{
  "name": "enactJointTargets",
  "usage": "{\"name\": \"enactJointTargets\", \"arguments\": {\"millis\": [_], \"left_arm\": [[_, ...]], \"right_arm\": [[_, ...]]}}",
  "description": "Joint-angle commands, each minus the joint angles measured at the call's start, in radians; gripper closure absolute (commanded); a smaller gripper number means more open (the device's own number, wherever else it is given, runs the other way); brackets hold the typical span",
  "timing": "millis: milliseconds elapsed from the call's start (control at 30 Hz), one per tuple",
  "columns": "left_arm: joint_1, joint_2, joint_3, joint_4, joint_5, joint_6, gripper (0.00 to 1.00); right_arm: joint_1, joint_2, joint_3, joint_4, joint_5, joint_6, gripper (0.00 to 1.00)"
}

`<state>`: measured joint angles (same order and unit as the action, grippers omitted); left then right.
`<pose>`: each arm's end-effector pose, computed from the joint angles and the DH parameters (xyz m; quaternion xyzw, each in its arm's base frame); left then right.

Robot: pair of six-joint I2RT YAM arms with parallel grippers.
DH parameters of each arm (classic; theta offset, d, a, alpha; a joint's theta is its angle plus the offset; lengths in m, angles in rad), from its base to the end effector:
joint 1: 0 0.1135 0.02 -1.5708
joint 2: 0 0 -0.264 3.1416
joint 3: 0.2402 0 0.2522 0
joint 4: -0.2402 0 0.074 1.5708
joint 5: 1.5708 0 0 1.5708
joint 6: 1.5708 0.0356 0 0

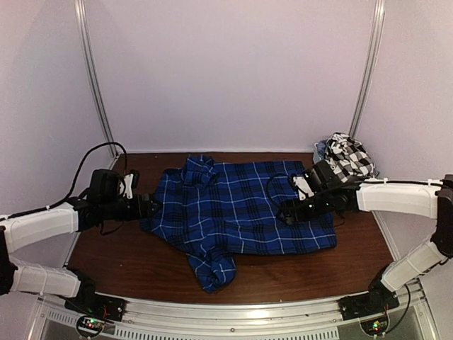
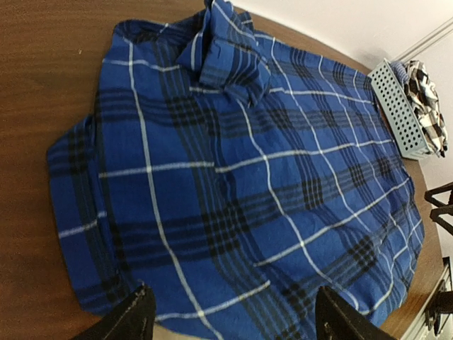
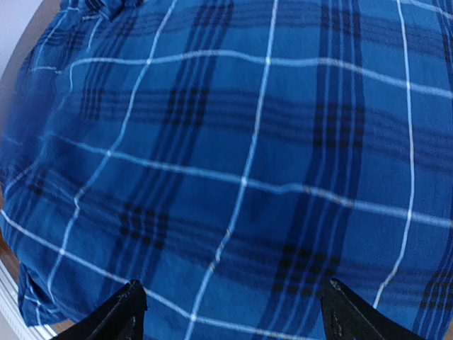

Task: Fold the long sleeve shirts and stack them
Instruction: Pick up the flattened shirt from the center of the board.

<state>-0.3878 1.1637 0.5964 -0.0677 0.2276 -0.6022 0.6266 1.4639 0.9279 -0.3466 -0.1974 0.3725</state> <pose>0.2208 -0.0989 0.2104 -0.0439 0.8871 -0.3020 0.3462 0.2407 0.1829 0.2184 -0.1517 0.9250 0.2422 0.2502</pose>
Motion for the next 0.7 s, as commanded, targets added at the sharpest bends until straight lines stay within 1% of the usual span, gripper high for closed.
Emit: {"name": "enactJointTargets", "arguments": {"millis": [0,133,267,367,500,667], "left_arm": [[-0.023,-0.148,-0.064,-0.111,-0.027,-0.015,0.20],[-0.055,-0.234,-0.130,-0.174,-0.009,-0.054,0.19],[-0.106,-0.277,-0.231,-0.111,0.021,-0.131,0.19],[-0.137,-0.241,-0.270,-0.031,0.037,-0.168,0.19],[-0.169,-0.139,-0.286,0.113,0.087,-0.203,0.19],[-0.204,-0.005,-0.271,0.261,0.121,-0.228,0.19]], "right_arm": [[0.019,-0.171,-0.134,-0.031,0.058,0.116,0.14],[0.027,-0.286,-0.213,-0.086,0.073,0.183,0.13],[0.034,-0.356,-0.258,-0.106,0.072,0.214,0.13],[0.038,-0.372,-0.270,-0.100,0.065,0.218,0.13],[0.046,-0.362,-0.276,-0.088,0.062,0.220,0.14],[0.054,-0.354,-0.302,-0.063,0.059,0.231,0.14]]}}
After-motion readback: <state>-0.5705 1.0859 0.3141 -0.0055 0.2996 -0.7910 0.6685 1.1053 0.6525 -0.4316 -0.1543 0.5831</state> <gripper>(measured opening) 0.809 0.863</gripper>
